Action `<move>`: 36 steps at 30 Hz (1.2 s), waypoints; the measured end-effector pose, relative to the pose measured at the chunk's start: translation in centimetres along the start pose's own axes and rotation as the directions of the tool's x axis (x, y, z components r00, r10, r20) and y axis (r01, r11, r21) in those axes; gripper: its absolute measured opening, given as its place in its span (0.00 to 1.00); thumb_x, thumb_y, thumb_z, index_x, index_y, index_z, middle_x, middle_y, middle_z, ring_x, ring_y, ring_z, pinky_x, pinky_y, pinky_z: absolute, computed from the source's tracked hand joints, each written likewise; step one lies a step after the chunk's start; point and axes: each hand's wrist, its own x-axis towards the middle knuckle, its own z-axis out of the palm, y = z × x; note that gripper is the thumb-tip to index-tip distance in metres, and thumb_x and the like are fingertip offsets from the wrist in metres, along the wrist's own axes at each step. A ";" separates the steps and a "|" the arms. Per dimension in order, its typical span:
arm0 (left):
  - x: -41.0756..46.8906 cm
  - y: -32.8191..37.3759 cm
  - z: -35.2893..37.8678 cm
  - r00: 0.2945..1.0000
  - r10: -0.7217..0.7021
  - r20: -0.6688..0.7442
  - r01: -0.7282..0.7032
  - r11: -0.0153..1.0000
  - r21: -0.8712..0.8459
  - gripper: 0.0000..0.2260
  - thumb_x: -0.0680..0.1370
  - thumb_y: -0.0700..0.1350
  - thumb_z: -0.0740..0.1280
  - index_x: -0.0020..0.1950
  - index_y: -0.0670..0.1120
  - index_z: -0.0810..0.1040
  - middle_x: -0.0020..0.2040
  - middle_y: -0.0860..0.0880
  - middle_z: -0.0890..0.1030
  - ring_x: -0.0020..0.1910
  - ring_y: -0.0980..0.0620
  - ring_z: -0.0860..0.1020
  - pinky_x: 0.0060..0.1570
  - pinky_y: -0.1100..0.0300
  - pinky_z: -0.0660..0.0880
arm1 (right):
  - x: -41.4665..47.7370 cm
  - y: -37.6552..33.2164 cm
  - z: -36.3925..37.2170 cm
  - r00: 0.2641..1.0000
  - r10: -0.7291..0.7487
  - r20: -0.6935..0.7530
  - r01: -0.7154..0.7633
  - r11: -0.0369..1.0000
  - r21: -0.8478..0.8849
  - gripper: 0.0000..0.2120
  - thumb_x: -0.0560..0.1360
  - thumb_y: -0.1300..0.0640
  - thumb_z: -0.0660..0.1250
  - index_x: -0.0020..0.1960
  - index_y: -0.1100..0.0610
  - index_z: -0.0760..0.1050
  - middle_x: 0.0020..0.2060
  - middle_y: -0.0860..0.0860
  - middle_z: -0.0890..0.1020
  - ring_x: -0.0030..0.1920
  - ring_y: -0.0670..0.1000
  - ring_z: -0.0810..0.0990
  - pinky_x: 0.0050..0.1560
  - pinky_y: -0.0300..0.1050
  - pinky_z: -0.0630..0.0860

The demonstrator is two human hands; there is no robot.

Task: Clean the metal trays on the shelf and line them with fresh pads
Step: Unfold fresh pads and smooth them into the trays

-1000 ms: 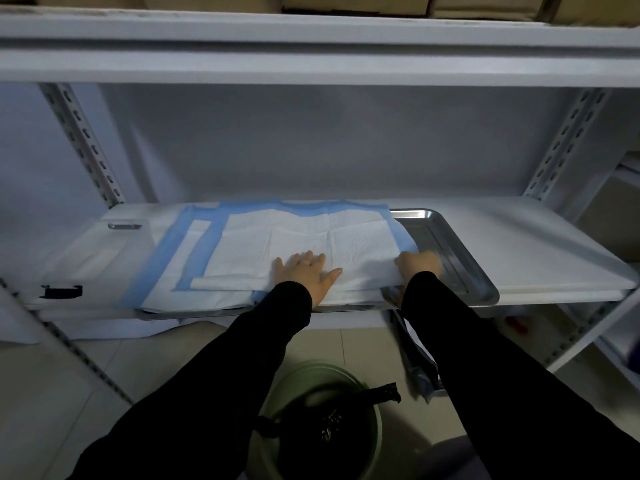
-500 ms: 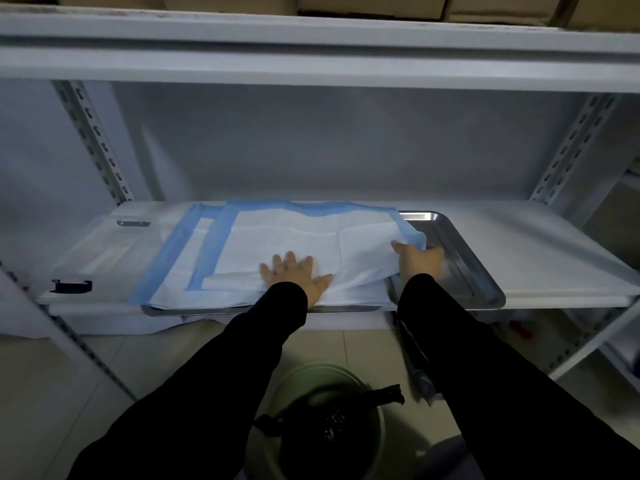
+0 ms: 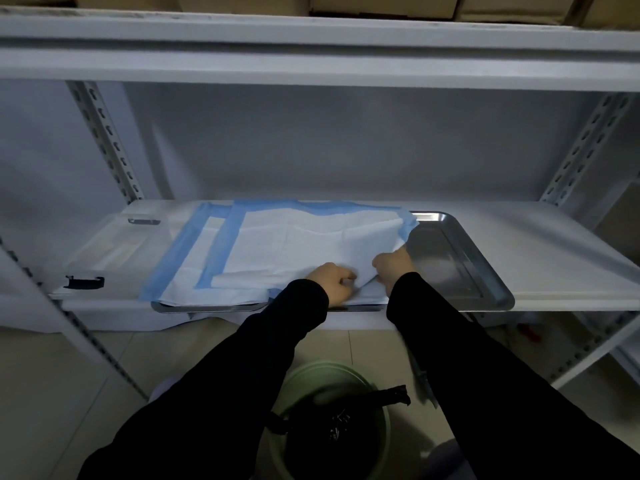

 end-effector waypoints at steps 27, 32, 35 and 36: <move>-0.9 -4.1 -6.1 0.796 -0.451 -0.405 -0.279 0.320 -0.905 0.20 0.82 0.46 0.53 0.75 0.48 0.60 0.68 0.46 0.72 0.66 0.45 0.72 0.68 0.47 0.68 | -3.8 -0.6 6.7 0.842 -0.174 0.510 0.501 0.602 -0.622 0.40 0.77 0.68 0.57 0.77 0.48 0.37 0.77 0.58 0.42 0.73 0.59 0.64 0.65 0.46 0.67; -2.1 -6.4 -6.4 0.576 -0.584 -0.573 -0.311 0.491 -0.814 0.31 0.79 0.32 0.52 0.77 0.56 0.52 0.73 0.49 0.65 0.67 0.47 0.71 0.64 0.63 0.67 | -4.2 -0.1 7.7 0.808 -0.167 0.565 0.544 0.580 -0.606 0.41 0.73 0.79 0.48 0.77 0.45 0.49 0.77 0.56 0.40 0.77 0.55 0.52 0.72 0.42 0.59; -3.0 -7.5 -6.1 0.533 -0.640 -0.554 -0.234 0.518 -0.823 0.36 0.75 0.30 0.55 0.77 0.57 0.51 0.74 0.46 0.63 0.67 0.45 0.71 0.52 0.64 0.69 | -4.0 0.2 8.2 0.824 -0.117 0.554 0.519 0.548 -0.656 0.35 0.76 0.76 0.50 0.76 0.50 0.57 0.77 0.57 0.43 0.78 0.54 0.52 0.73 0.39 0.54; -3.2 -7.7 -6.0 0.532 -0.645 -0.548 -0.199 0.534 -0.822 0.35 0.75 0.31 0.57 0.76 0.56 0.52 0.73 0.45 0.62 0.66 0.45 0.72 0.51 0.63 0.70 | -4.0 0.2 8.1 0.836 -0.100 0.540 0.497 0.554 -0.668 0.32 0.77 0.74 0.50 0.76 0.51 0.58 0.77 0.58 0.45 0.77 0.54 0.52 0.72 0.38 0.53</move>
